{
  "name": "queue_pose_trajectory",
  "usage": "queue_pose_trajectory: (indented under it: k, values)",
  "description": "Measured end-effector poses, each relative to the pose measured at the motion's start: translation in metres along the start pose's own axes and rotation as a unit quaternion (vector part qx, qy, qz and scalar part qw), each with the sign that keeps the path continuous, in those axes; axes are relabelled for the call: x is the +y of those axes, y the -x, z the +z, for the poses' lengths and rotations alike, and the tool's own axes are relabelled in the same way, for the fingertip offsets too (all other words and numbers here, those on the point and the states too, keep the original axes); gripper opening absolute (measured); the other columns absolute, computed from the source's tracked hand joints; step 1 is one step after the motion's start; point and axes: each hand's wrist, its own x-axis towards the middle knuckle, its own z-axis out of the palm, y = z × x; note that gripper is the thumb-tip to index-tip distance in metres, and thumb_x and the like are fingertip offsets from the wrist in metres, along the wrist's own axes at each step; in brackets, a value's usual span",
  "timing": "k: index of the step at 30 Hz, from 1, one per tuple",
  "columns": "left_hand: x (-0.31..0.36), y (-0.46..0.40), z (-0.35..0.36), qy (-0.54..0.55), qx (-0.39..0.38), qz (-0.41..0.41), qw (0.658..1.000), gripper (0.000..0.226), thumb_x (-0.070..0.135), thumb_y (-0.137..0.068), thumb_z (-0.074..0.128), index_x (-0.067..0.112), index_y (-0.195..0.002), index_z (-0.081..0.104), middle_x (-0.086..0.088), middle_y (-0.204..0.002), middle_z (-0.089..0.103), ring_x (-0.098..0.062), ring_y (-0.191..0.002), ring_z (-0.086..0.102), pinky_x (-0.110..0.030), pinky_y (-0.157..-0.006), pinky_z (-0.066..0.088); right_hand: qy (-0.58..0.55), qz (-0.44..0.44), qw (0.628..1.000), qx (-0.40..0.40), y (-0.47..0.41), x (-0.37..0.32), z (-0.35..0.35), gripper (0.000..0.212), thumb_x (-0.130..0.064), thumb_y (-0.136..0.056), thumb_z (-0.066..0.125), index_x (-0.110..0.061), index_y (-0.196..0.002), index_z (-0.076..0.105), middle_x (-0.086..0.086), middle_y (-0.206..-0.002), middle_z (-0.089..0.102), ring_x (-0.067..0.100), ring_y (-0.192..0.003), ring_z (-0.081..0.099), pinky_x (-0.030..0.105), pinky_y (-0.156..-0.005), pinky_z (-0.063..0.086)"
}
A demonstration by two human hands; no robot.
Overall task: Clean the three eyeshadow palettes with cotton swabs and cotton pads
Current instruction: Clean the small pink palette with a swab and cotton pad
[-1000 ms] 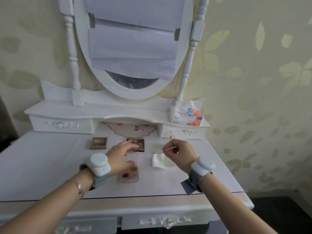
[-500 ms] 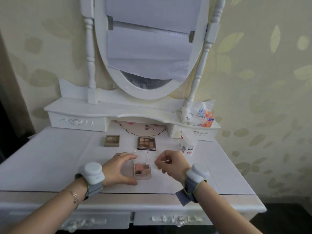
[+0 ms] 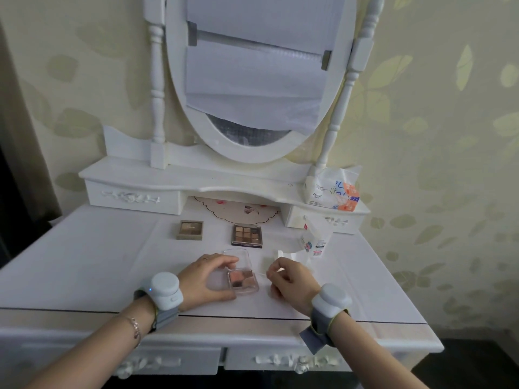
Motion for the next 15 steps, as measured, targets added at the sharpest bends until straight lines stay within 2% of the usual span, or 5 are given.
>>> queue_pose_trajectory:
  k: [3,6,11,13,15]
  values:
    - [0.000,-0.001,0.002,-0.006,0.004,0.009,1.000,0.079,0.068,-0.052,0.056,0.039,-0.123,0.040,0.028,-0.113,0.047,0.005,-0.111,0.042,-0.003,-0.094,0.027,-0.005,0.003,1.000,-0.016,0.003,0.004,-0.002,0.020,-0.017,-0.095,0.045,-0.023,-0.076,0.047,-0.005,-0.050,0.056,0.005,-0.041,0.040,0.019,-0.048,0.036]
    - [-0.001,-0.001,0.003,-0.006,0.013,0.011,1.000,0.079,0.067,-0.053,0.053,0.033,-0.124,0.044,0.027,-0.110,0.047,0.011,-0.107,0.038,0.002,-0.089,0.024,-0.010,0.007,1.000,-0.022,0.003,0.007,-0.003,0.020,-0.017,-0.095,0.044,-0.023,-0.076,0.046,-0.006,-0.049,0.056,0.005,-0.041,0.041,0.020,-0.048,0.036]
    - [-0.003,-0.001,0.003,-0.005,0.026,0.011,1.000,0.072,0.066,-0.052,0.053,0.039,-0.118,0.042,0.025,-0.108,0.050,0.009,-0.105,0.038,0.001,-0.087,0.026,-0.036,0.013,0.999,-0.014,0.000,0.007,-0.006,0.017,-0.016,-0.097,0.040,-0.020,-0.081,0.045,-0.006,-0.053,0.058,0.007,-0.046,0.043,0.018,-0.049,0.036]
    - [-0.004,-0.001,0.002,-0.009,0.028,0.010,1.000,0.069,0.065,-0.052,0.052,0.040,-0.116,0.043,0.025,-0.106,0.050,0.008,-0.103,0.038,0.000,-0.085,0.027,-0.066,0.004,0.998,0.015,-0.002,0.006,-0.011,0.018,-0.013,-0.096,0.040,-0.018,-0.080,0.045,-0.005,-0.058,0.059,0.010,-0.051,0.047,0.015,-0.050,0.036]
    - [-0.004,-0.001,0.003,-0.015,0.034,0.013,0.999,0.067,0.065,-0.053,0.050,0.039,-0.114,0.044,0.025,-0.103,0.051,0.007,-0.101,0.039,-0.001,-0.084,0.028,-0.073,-0.005,0.994,0.083,-0.004,0.006,-0.018,0.019,-0.011,-0.095,0.043,-0.019,-0.077,0.048,-0.006,-0.064,0.060,0.011,-0.057,0.051,0.015,-0.054,0.038]
